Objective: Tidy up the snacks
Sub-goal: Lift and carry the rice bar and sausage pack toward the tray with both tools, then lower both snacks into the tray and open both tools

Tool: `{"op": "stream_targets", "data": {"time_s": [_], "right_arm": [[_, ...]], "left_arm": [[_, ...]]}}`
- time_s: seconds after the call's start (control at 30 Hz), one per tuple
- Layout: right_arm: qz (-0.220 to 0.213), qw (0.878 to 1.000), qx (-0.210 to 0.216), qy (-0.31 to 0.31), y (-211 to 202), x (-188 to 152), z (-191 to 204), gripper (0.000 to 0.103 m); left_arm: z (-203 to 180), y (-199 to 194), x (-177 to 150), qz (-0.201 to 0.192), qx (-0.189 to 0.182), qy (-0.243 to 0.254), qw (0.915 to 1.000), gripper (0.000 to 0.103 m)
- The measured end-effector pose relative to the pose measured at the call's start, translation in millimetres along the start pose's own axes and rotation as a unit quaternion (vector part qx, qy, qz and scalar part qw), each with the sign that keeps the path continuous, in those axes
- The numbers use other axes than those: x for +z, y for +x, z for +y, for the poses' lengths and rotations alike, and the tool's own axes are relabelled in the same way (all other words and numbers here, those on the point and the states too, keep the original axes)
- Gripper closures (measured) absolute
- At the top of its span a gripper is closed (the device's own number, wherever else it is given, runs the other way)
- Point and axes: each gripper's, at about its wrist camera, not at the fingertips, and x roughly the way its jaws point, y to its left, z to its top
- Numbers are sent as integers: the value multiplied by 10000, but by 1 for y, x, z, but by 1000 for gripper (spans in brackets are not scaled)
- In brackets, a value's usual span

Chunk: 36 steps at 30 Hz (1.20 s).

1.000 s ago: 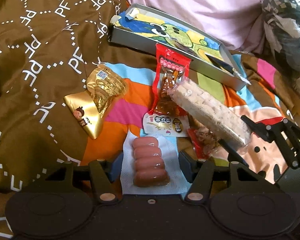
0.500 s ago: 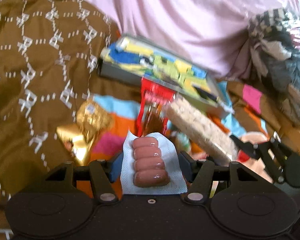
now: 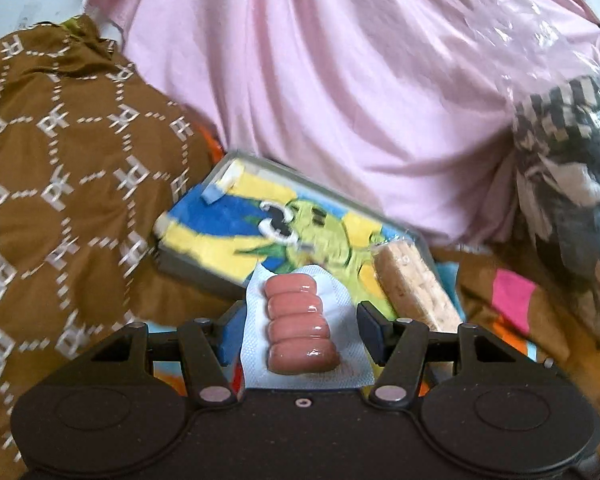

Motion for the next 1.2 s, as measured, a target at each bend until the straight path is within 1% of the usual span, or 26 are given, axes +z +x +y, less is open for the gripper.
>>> {"op": "stream_targets", "data": {"time_s": [0.17,0.33,0.43,0.53,0.63,0.8,0.93,1.0,1.03,1.13,1.2], "right_arm": [[-136,9996,-24,235,31,5,-10,57],[13,9987,-10,501,58,5,-17,59],[236,9975,121,655,74,-1,-19,59],[466,9953,218,819,82,-10,-21,60],[518,9936,246,975,84,-14,-25,60],[634,9892,357,1270,92,-11,-35,60],[789,9850,481,1460,100,-15,-38,59],[773,9839,501,1528,100,-15,-39,59],[756,9835,529,1554,98,-14,-39,58],[656,9833,571,1599,94,-11,-41,46],[598,9832,600,1614,91,-9,-41,41]], "left_arm": [[-14,37,25,-84,87,-71,9999,42],[-18,78,39,-72,256,-281,9993,42],[-21,103,39,-3,436,-323,9985,42],[-23,124,35,117,597,-235,9979,42],[-26,140,30,222,742,-112,9969,42],[-29,156,25,348,877,39,9955,41],[-31,161,24,398,958,94,9946,41],[-33,161,23,398,999,130,9941,41],[-34,161,23,408,1027,140,9938,39],[-34,157,25,370,1052,136,9937,31],[-36,151,27,330,1040,112,9940,28]]}}
